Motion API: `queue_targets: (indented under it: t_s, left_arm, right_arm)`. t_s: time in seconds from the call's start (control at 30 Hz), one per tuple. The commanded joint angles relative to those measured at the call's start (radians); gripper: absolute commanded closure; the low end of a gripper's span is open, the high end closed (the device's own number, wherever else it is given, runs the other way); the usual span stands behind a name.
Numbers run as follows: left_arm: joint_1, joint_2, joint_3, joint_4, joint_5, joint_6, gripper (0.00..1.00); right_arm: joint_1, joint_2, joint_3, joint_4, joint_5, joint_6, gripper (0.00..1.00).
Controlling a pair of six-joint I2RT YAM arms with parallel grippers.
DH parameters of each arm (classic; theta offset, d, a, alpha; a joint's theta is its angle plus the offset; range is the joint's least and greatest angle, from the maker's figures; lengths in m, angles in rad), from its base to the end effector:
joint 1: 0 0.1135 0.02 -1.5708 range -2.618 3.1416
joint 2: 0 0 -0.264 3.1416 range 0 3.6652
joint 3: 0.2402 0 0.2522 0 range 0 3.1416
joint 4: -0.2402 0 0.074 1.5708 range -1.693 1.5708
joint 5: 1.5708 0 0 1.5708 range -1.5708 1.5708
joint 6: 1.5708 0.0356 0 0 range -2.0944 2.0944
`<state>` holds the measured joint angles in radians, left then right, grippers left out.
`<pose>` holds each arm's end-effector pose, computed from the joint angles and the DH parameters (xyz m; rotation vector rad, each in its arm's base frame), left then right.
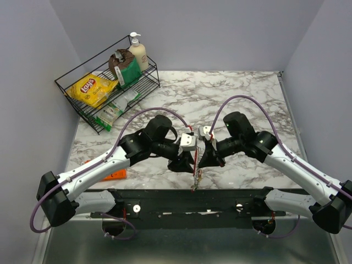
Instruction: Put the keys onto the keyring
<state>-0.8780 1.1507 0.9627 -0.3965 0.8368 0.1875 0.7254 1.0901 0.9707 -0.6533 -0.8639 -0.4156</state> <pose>0.1366 -0.2060 0.3137 1.5357 1.5923 -1.2916 0.1450 0.1648 0.3102 -1.5715 1.6452 1.1625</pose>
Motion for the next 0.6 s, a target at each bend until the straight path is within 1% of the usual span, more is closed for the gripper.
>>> queue_targets:
  t_s: [0.0,0.17,0.3,0.33,0.4,0.5,0.53,0.57]
  left_arm:
    - [0.005,0.040,0.031,0.018,0.042,0.018,0.54]
    - [0.005,0.067,0.047,0.025,0.036,0.021,0.59]
    - [0.005,0.078,0.047,0.058,0.039,0.007,0.64]
    - [0.005,0.080,0.047,0.058,0.036,0.007,0.67]
    - [0.005,0.083,0.048,0.054,0.028,0.010,0.69]
    - [0.005,0.087,0.048,0.053,0.027,0.010,0.76]
    - [0.005,0.090,0.048,0.053,0.031,0.010,0.80]
    - [0.005,0.090,0.050,0.050,0.031,0.012,0.82]
  right_arm:
    - [0.005,-0.015,-0.007,0.003,-0.050,0.009,0.99]
    - [0.005,-0.018,-0.012,0.009,-0.055,0.011,1.00]
    - [0.005,-0.015,-0.017,0.014,-0.055,0.011,1.00]
    - [0.003,-0.015,-0.017,0.015,-0.055,0.011,1.00]
    - [0.005,-0.013,-0.017,0.015,-0.058,0.009,0.99]
    - [0.005,-0.015,-0.018,0.014,-0.060,0.011,0.99]
    - [0.005,-0.015,-0.017,0.015,-0.060,0.012,1.00]
    - [0.005,-0.015,-0.017,0.017,-0.055,0.012,1.00]
